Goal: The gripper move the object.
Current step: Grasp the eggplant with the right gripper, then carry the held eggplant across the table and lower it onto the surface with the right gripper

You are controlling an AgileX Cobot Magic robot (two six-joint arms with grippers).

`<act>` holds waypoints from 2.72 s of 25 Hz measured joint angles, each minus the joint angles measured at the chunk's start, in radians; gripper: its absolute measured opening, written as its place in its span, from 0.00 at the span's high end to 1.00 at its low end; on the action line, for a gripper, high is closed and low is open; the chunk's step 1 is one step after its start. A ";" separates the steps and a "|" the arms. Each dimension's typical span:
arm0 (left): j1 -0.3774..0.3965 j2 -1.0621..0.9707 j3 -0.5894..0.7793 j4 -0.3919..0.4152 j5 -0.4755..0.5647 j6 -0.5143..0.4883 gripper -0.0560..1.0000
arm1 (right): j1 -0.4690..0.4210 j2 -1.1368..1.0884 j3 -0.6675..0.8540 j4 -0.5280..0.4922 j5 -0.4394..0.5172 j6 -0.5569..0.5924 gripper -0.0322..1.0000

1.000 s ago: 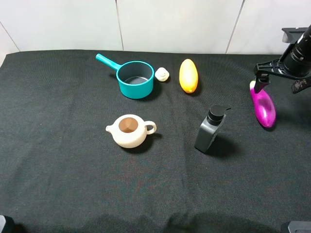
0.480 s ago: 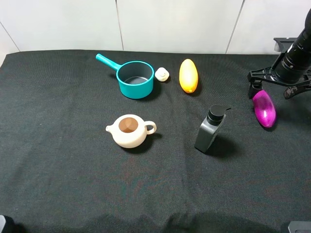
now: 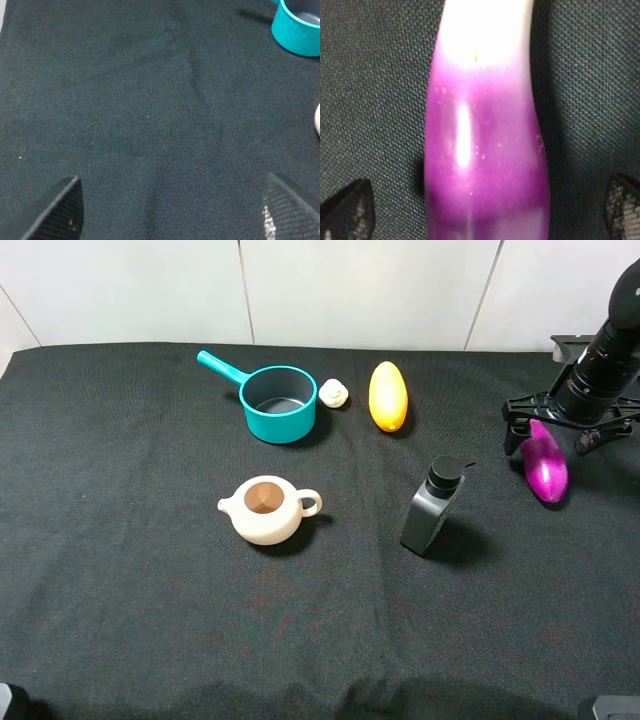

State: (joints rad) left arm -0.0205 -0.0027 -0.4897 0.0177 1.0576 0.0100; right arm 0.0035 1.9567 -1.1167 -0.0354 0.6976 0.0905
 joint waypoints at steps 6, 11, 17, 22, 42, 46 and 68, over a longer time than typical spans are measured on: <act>0.000 0.000 0.000 0.000 0.000 0.000 0.22 | 0.000 0.006 -0.004 0.000 0.001 0.000 0.30; 0.000 0.000 0.000 0.000 0.000 0.000 0.22 | 0.000 0.015 -0.004 0.000 0.001 0.000 0.30; 0.000 0.000 0.000 0.000 0.000 0.000 0.22 | 0.000 0.033 -0.004 0.000 0.000 0.000 0.30; 0.000 0.000 0.000 0.000 0.000 0.000 0.22 | 0.000 0.038 -0.005 0.000 -0.013 0.000 0.30; 0.000 0.000 0.000 0.000 0.000 0.000 0.22 | 0.000 0.073 -0.005 -0.003 -0.027 0.000 0.30; 0.000 0.000 0.000 0.000 0.000 0.000 0.22 | 0.000 0.073 -0.005 -0.003 -0.023 0.000 0.35; 0.000 0.000 0.000 0.000 0.000 0.000 0.22 | 0.000 0.031 -0.018 -0.003 -0.010 -0.022 0.59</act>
State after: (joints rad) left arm -0.0205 -0.0027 -0.4897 0.0177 1.0576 0.0100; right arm 0.0035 1.9881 -1.1344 -0.0386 0.6879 0.0682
